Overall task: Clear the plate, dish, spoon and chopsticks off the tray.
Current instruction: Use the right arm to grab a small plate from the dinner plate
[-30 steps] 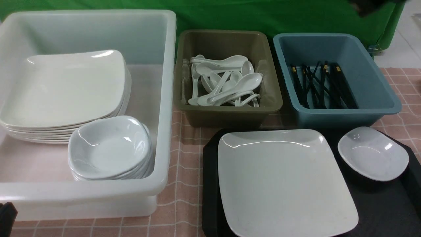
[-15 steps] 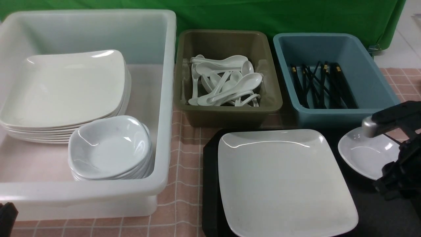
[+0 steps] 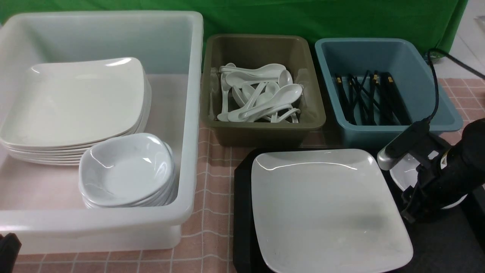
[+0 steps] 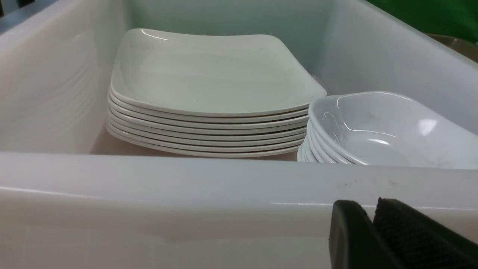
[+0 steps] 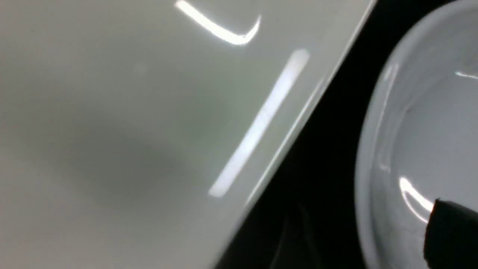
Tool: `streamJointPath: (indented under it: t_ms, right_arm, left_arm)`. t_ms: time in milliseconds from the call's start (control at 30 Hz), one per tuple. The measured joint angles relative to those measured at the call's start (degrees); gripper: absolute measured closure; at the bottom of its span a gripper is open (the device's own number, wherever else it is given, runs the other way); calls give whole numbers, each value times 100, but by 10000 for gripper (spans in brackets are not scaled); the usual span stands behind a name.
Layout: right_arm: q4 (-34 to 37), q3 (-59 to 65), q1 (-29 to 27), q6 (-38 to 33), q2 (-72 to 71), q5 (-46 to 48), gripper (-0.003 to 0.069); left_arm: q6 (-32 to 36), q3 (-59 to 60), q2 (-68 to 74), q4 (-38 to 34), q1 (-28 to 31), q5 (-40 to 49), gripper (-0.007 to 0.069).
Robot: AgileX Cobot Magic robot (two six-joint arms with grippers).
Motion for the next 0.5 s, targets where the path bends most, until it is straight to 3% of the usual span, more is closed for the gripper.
streamJointPath:
  t_ms: [167,267,300,333,500]
  right_arm:
    - [-44,0,0,-21,251,-289,198]
    - [-100,0,0,-21,273,-333,337]
    - [-116,0,0,-21,273,-333,351]
    - [-196,0,0,-59,240,-325,459]
    - [-271,-51,21,-81,-173,-10,517]
  left_arm:
    - [0,0,0,0,0,0,536]
    - [0,0,0,0,0,0,532]
    - [0,0,0,0,0,0,532]
    - [0,0,0,0,0,0,532]
    - [-8,0,0,0,0,0,529]
